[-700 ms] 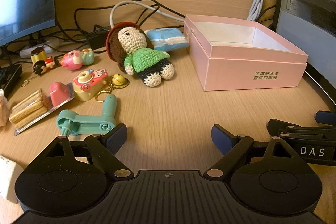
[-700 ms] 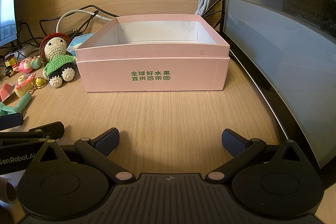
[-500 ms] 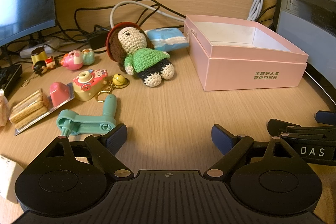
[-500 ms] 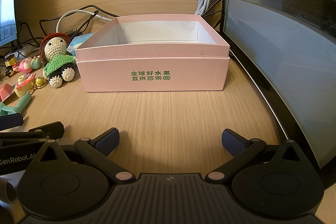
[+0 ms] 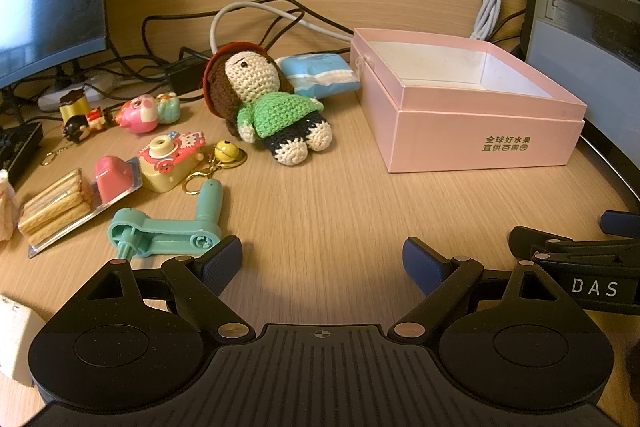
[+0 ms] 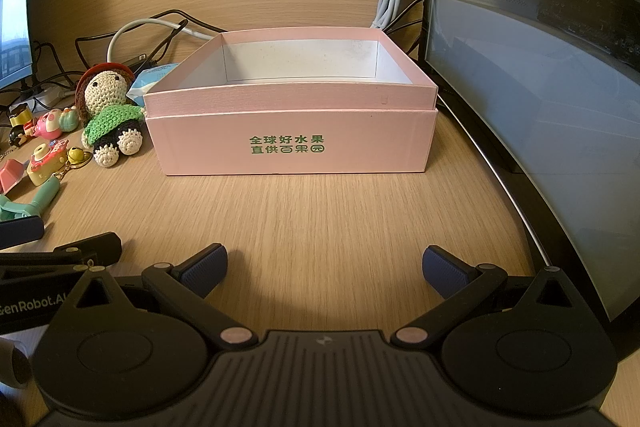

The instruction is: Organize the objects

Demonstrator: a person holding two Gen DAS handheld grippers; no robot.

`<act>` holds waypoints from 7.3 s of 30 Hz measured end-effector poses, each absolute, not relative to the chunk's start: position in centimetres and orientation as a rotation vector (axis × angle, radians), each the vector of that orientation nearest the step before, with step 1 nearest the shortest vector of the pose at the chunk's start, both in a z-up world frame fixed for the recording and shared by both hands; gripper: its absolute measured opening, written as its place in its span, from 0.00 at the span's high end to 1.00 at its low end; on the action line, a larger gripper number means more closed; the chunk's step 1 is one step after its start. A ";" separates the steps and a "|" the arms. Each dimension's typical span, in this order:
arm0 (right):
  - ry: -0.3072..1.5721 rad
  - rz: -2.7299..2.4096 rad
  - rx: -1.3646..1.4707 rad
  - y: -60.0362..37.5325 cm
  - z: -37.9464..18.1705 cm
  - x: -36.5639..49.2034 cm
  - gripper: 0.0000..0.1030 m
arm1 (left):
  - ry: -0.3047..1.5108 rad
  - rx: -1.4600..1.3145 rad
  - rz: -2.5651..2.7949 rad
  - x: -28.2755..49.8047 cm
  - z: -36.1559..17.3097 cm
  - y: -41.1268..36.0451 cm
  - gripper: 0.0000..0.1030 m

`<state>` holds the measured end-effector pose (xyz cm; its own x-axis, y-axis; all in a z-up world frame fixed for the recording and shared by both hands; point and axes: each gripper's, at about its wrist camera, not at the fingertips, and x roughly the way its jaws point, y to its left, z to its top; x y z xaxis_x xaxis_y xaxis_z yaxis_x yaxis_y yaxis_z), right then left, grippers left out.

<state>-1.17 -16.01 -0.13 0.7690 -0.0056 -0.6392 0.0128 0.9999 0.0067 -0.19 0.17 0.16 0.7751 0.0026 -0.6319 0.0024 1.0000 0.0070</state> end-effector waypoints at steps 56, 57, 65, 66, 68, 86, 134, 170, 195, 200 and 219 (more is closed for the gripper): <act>0.705 0.126 -0.044 -6.4 8.1 -8.6 0.00 | 0.838 0.108 -0.201 3.3 3.4 20.9 0.52; 0.715 0.157 -0.043 -6.0 8.0 -8.0 0.00 | 0.824 0.069 -0.181 2.8 4.1 21.4 0.52; 0.720 0.469 -0.129 0.2 7.3 -4.1 0.00 | 0.683 -0.137 0.034 -5.3 11.3 26.7 0.52; 0.723 0.501 -0.138 1.5 7.1 -3.6 0.00 | 0.673 -0.156 0.066 -6.8 11.9 27.6 0.52; 0.726 0.589 -0.164 4.7 6.7 -2.9 0.00 | 0.664 -0.196 0.131 -9.5 12.7 29.4 0.52; 0.839 0.813 -0.276 24.6 2.9 4.3 0.66 | 0.716 -0.359 0.181 -16.6 10.5 33.9 0.52; 0.700 0.143 0.067 -19.4 9.1 -5.1 0.67 | 0.726 -0.266 -0.306 12.4 12.0 -0.4 0.56; 0.787 0.159 0.009 -14.4 8.3 -1.9 0.16 | 0.897 -0.389 0.009 16.3 4.9 9.7 0.53; 0.856 0.109 0.036 -16.6 6.2 -4.9 0.16 | 0.810 -0.248 -0.128 11.8 7.2 12.4 0.45; 0.830 0.250 -0.013 -12.2 6.4 -3.3 0.16 | 0.712 -0.285 -0.093 4.9 11.9 17.9 0.45; 0.755 0.984 -0.412 15.2 2.8 -4.8 0.16 | 0.711 -0.474 0.284 -12.7 11.7 35.0 0.45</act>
<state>-4.84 15.16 2.80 0.3345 0.5917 -0.7335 -0.8613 0.5078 0.0169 -12.66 35.05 11.72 0.7264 0.0896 -0.6814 -0.4043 0.8574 -0.3183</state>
